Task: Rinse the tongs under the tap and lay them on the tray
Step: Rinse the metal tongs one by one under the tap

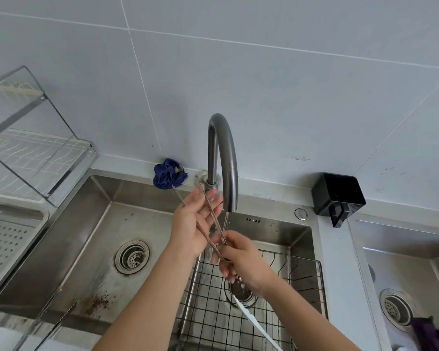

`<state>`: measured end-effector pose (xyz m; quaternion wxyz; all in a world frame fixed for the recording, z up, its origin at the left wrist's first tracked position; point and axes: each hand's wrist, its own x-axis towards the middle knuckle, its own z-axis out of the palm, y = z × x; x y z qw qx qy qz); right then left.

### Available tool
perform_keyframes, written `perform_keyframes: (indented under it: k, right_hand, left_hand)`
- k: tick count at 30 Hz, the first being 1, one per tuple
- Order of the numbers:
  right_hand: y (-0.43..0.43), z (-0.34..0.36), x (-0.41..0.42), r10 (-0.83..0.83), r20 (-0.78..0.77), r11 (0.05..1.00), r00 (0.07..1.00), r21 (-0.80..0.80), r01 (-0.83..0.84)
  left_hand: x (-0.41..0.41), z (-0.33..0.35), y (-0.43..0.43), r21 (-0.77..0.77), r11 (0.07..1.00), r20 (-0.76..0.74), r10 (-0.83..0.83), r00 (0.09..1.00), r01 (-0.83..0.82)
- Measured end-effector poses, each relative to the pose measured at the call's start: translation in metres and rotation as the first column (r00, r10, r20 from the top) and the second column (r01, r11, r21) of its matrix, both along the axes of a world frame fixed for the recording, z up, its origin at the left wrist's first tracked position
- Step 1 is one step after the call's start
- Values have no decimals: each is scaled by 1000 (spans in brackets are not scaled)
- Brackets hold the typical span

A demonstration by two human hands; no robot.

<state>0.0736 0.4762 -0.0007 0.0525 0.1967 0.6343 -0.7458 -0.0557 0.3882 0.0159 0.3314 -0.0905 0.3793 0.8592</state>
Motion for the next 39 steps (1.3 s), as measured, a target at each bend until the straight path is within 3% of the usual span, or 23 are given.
perform_keyframes:
  k: [3,8,11,13,19,21,25,29,34,36,39]
  right_hand:
    - [-5,-2,-1,-95,-7,993,995,63,96]
    - [-7,6,-27,-279,-135,827,951,470,310]
    - [-5,8,-20,-181,-166,808,969,537,243]
    - [-1,6,-11,-13,-184,719,983,681,137]
    - [-1,15,-27,80,23,587,997,807,-65]
    - [-4,18,-36,83,42,629,996,773,-85]
    - [-8,20,-56,14,17,859,1000,511,-21]
    - [-4,18,-61,-107,45,944,993,319,87]
    - [4,7,-34,18,-68,995,998,-94,-24]
    - [5,4,-26,-11,-94,996,995,-87,3]
    - [4,1,-16,-173,-99,981,980,76,181]
  left_hand:
    - [-5,-2,-5,7,1000,-34,-12,999,12]
    - [28,-12,10,-12,972,74,-235,969,236]
    - [22,-11,18,11,985,153,-171,973,171]
    - [10,-8,17,21,997,184,-81,980,79]
    - [-1,-3,4,111,992,183,32,983,-53]
    - [-3,-4,-2,104,992,171,51,984,-70]
    - [-6,-6,-10,74,995,81,56,995,-62]
    - [0,-8,-14,19,995,-36,-95,995,96]
    - [3,-5,-13,-121,989,-134,-103,986,87]
    - [6,-1,-7,-150,983,-152,-129,980,106]
    - [14,1,3,-193,964,-122,-208,970,183]
